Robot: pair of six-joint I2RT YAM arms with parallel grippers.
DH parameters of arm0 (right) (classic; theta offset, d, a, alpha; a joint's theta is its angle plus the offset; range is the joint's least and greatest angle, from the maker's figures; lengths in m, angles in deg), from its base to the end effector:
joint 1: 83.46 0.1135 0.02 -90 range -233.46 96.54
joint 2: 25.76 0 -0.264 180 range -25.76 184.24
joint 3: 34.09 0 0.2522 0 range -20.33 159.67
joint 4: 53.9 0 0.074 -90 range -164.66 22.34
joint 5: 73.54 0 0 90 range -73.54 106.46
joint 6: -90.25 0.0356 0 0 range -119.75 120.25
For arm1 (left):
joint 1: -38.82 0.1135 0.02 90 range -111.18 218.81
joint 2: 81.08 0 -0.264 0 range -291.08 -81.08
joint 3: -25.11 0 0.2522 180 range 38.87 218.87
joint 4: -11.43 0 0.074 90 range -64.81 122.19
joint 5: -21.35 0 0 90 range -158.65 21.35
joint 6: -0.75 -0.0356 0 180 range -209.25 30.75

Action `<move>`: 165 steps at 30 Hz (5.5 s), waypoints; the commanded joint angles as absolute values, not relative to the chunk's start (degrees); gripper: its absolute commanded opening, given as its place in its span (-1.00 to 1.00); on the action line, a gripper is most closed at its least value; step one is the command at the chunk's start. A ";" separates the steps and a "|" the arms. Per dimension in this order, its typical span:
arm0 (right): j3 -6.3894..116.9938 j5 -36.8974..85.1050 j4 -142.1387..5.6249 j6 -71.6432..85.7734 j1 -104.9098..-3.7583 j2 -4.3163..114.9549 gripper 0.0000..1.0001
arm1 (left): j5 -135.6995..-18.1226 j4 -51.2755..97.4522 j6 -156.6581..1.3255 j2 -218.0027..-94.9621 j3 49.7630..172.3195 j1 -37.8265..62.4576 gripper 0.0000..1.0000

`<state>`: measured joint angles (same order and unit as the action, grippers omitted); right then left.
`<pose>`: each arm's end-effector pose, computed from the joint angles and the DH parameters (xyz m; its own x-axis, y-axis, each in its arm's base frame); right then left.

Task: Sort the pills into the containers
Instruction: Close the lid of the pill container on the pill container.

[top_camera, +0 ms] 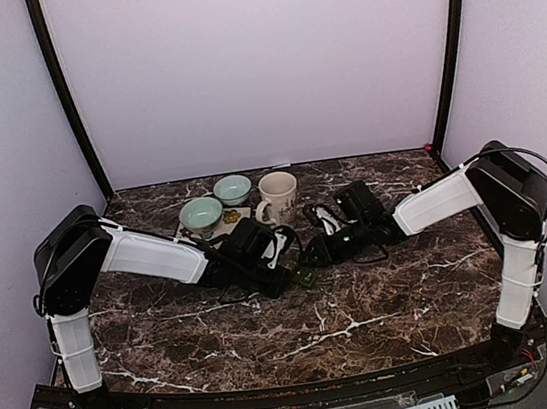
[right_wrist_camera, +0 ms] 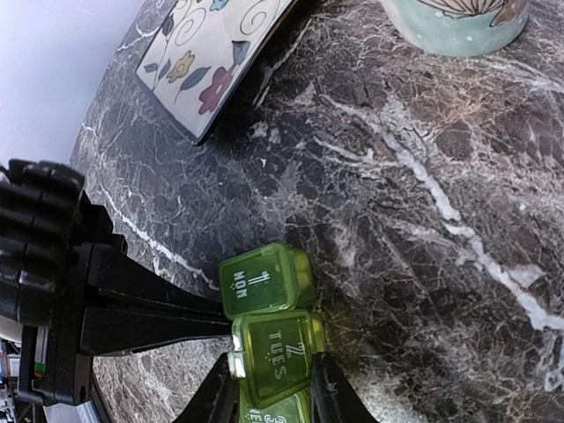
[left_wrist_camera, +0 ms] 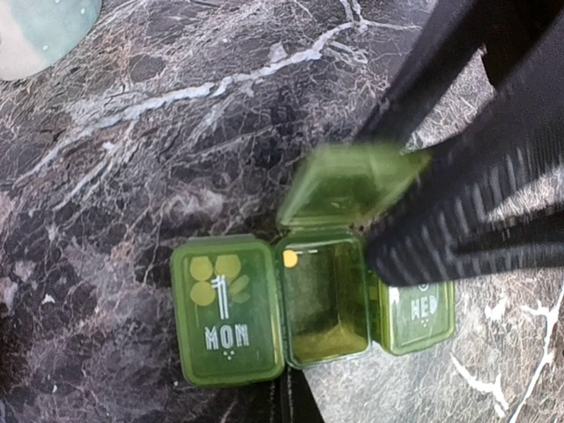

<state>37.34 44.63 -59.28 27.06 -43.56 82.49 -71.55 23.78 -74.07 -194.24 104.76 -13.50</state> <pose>0.2828 0.2583 0.1423 -0.8360 -0.1807 -0.5181 -0.5117 0.5977 0.6172 0.2494 -0.3259 0.1384 -0.6360 0.3956 -0.6626 0.6688 0.7110 -0.2174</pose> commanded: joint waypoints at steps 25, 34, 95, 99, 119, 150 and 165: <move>40.37 40.54 -65.75 19.07 -39.96 78.66 -0.21 | -71.63 24.74 -75.23 -194.78 106.98 -12.60 -1.00; 40.45 41.40 -65.97 19.12 -39.71 78.49 -0.15 | -71.86 24.53 -75.42 -194.98 107.07 -12.43 -1.00; 39.02 47.66 -58.38 26.52 -41.33 82.29 -0.66 | -72.28 24.49 -74.96 -194.46 106.68 -11.72 -1.00; 39.28 47.86 -58.61 26.88 -41.71 83.05 -0.66 | -72.25 24.41 -74.90 -194.46 106.61 -11.72 -1.00; 47.57 45.25 -72.38 23.72 -41.42 88.24 -0.72 | -72.08 24.30 -75.26 -194.46 106.81 -11.72 -1.00; 46.92 40.79 -78.67 20.50 -39.47 88.49 -0.72 | -75.51 24.92 -67.70 -189.77 105.30 -10.40 -0.71; 46.09 35.25 -79.76 18.86 -38.10 87.23 -0.76 | -75.57 24.84 -67.18 -188.86 104.45 -10.40 -0.73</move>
